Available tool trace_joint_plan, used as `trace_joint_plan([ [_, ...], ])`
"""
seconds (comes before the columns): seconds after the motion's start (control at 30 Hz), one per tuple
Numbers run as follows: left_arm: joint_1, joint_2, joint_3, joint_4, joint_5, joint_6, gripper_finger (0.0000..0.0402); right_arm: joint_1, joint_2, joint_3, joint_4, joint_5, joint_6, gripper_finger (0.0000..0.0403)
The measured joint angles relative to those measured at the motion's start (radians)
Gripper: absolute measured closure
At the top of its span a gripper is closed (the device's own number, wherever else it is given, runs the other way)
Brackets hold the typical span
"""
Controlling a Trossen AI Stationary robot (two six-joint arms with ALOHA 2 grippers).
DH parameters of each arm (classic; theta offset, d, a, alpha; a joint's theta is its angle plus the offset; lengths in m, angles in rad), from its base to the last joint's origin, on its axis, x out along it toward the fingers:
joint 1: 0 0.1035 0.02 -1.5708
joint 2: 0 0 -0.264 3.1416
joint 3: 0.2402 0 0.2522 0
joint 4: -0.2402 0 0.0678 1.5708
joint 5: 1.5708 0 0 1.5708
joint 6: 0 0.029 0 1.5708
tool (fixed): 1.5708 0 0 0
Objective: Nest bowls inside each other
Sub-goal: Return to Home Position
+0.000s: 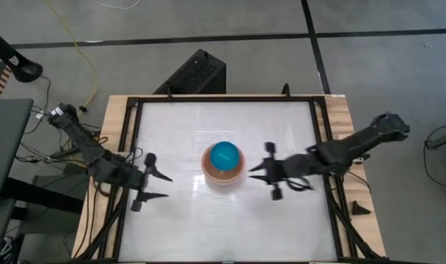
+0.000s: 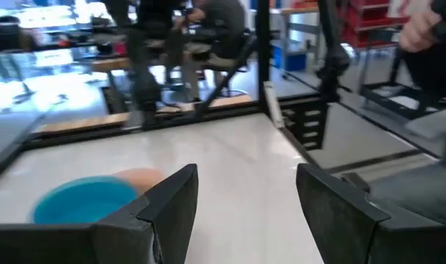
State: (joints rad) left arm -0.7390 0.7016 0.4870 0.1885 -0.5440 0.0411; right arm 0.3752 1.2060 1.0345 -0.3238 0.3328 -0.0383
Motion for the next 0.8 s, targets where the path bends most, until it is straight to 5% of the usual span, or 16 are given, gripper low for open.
trace_joint_plan([
  [0.17, -0.087, -0.118, 0.000, -0.139, -0.191, -0.008, 0.0180, 0.171, -0.215, -0.151, 0.022, 0.196, 0.114, 0.0295],
  [0.43, -0.097, -0.165, 0.000, -0.392, -0.280, -0.165, 0.0180, 0.428, -0.444, -0.496, 0.271, 0.496, 0.223, 0.0295],
  [0.8, -0.097, -0.273, -0.196, -0.267, -0.273, -0.208, 0.0180, 0.546, -0.481, -0.807, 0.706, 0.611, 0.229, 0.0295],
])
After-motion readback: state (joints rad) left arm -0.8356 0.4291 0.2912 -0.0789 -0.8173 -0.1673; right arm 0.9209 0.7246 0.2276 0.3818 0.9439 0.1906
